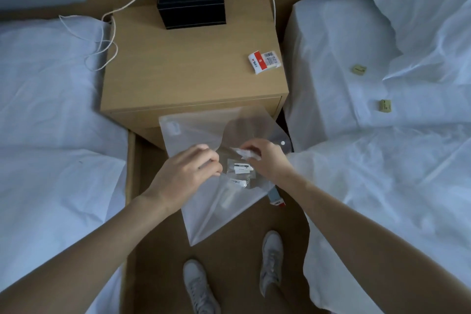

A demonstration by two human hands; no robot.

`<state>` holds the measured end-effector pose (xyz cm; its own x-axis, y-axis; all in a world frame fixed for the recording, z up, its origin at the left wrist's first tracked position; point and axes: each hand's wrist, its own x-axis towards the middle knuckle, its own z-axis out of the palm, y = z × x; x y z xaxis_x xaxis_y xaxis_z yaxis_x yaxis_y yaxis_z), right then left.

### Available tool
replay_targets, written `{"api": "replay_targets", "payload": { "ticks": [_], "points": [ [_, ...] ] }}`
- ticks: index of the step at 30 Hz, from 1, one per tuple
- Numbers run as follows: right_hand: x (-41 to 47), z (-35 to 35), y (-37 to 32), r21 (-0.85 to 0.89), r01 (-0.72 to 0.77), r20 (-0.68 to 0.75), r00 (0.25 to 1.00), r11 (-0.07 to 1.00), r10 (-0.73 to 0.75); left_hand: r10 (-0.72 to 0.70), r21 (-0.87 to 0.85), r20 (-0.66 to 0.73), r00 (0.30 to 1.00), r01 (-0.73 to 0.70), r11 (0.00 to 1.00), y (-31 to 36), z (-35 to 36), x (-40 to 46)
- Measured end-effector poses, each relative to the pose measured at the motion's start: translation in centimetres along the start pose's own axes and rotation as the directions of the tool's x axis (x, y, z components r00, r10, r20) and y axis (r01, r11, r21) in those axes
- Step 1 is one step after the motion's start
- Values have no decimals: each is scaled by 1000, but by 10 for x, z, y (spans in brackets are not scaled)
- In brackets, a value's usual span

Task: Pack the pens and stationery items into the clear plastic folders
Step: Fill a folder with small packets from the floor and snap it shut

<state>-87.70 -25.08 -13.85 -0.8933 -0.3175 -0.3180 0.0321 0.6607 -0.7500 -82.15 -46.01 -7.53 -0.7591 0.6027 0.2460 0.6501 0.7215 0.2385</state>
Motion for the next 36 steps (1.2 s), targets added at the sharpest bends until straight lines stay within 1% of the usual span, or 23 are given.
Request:
{"api": "replay_targets", "payload": {
  "ticks": [4, 6, 11, 16, 19, 22, 25, 28, 30, 33, 36],
  "points": [
    [-3, 24, -5, -49, -6, 221, 975, 999, 17, -22, -8, 17, 1000, 22, 1000, 2, -5, -14],
    [-2, 27, -4, -51, -35, 253, 966, 998, 47, -32, -15, 16, 999, 32, 999, 1, -6, -21],
    [2, 28, 3, -59, -81, 217, 972, 995, 92, -56, -10, 48, 997, 56, 998, -1, -5, -36],
    [2, 35, 7, -56, -124, 141, 981, 991, 130, -128, 16, 28, 991, 127, 992, -9, 4, -59],
    [-2, 45, 12, -47, -182, 65, 981, 982, 185, -187, 44, 31, 982, 185, 982, -15, 12, -73],
    [-8, 57, 20, -23, -189, -46, 981, 982, 187, -252, 52, 28, 967, 251, 967, -21, 27, -86],
    [-17, 72, 32, 17, -247, -120, 962, 969, 247, -319, 54, 37, 947, 317, 947, -28, 49, -100],
    [-23, 95, 50, 48, -301, -114, 946, 953, 304, -348, 67, 58, 936, 344, 937, -38, 80, -112],
    [-26, 117, 65, 81, -338, -81, 935, 938, 344, -393, 75, 79, 916, 388, 919, -47, 104, -122],
    [-21, 157, 93, 131, -401, 2, 914, 906, 405, -457, 76, 84, 885, 452, 889, -63, 142, -134],
    [3, 195, 121, 153, -427, 115, 903, 891, 414, -433, 98, 57, 900, 427, 899, -78, 179, -142]
  ]
}}
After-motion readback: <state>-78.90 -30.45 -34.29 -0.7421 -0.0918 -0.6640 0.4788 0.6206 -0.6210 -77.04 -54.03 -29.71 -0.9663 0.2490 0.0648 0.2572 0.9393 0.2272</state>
